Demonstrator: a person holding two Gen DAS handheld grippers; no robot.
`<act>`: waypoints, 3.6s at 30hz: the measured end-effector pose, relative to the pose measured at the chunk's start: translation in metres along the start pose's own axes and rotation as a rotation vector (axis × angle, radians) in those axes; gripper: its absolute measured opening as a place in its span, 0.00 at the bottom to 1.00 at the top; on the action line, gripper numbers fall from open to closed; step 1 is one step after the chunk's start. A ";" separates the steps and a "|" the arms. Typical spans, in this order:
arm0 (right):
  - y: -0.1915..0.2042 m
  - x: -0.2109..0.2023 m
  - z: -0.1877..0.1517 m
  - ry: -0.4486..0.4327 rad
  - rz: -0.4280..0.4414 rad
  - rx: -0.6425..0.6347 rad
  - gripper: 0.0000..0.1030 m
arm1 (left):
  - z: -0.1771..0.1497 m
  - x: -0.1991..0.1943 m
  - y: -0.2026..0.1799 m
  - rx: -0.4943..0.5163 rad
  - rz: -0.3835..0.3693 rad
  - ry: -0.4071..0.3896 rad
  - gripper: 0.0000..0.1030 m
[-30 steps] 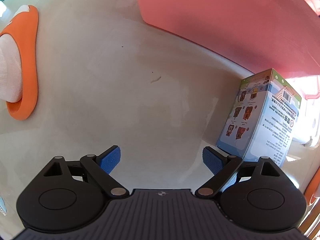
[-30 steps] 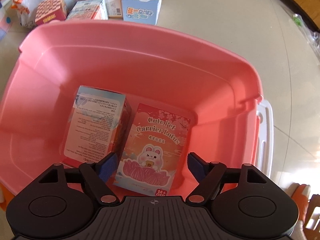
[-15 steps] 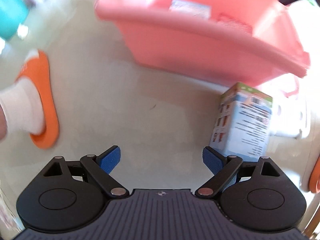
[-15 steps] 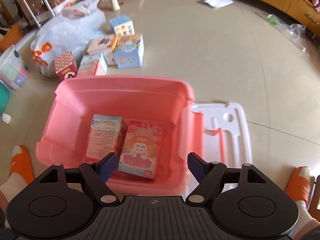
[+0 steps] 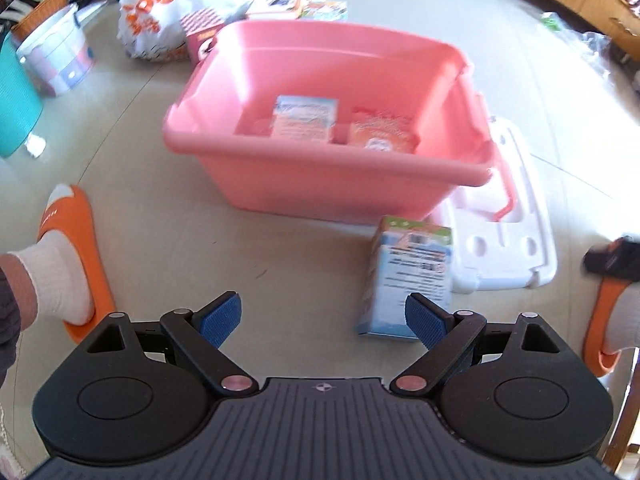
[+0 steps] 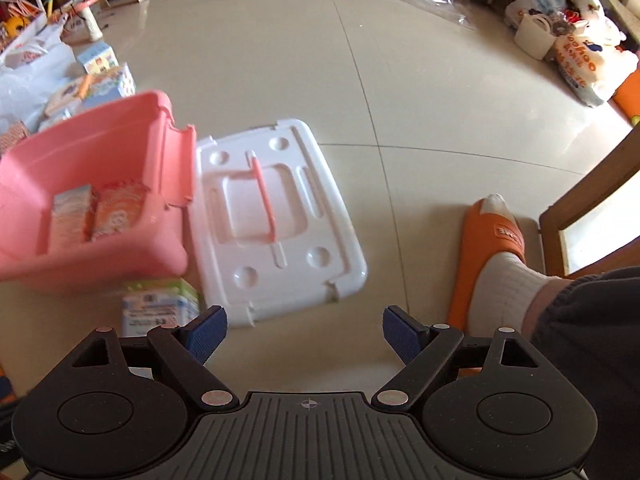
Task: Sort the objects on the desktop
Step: 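Withdraw the right gripper from the bin, then reach the left gripper down to the blue-and-green box on the floor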
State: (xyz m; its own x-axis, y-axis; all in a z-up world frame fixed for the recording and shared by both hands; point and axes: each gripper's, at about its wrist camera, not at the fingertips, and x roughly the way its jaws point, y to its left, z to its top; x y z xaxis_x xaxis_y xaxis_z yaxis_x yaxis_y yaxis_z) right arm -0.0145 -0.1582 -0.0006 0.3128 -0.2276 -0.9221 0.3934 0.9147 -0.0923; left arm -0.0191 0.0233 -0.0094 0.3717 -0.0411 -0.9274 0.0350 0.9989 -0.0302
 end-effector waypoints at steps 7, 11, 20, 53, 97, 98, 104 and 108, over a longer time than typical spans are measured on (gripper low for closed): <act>-0.011 0.020 -0.023 0.056 0.001 0.042 0.80 | 0.000 -0.013 -0.009 -0.003 -0.071 -0.031 0.89; -0.011 0.025 -0.027 0.055 -0.015 0.038 0.80 | 0.005 -0.019 -0.011 -0.016 -0.091 -0.108 0.89; -0.021 0.040 -0.030 0.101 -0.012 0.117 0.81 | 0.003 -0.031 -0.035 0.026 -0.100 -0.279 0.98; -0.031 0.081 -0.038 0.204 0.011 0.188 0.82 | 0.001 0.074 -0.054 0.056 0.030 0.024 0.98; -0.029 0.104 -0.051 0.264 0.005 0.197 0.82 | -0.002 0.099 -0.075 0.109 0.010 0.075 0.98; -0.029 0.104 -0.051 0.264 0.005 0.197 0.82 | -0.002 0.100 -0.074 0.106 0.012 0.077 0.98; -0.028 0.105 -0.052 0.267 0.005 0.197 0.83 | -0.001 0.099 -0.070 0.093 0.027 0.081 0.98; -0.027 0.104 -0.052 0.267 0.006 0.194 0.83 | 0.000 0.099 -0.066 0.080 0.035 0.087 0.98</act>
State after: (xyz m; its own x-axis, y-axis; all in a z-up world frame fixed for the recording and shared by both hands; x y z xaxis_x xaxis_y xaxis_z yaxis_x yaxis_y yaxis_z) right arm -0.0372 -0.1891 -0.1139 0.0878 -0.1033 -0.9908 0.5575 0.8293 -0.0370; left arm 0.0150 -0.0469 -0.0993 0.2924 -0.0010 -0.9563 0.0991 0.9946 0.0293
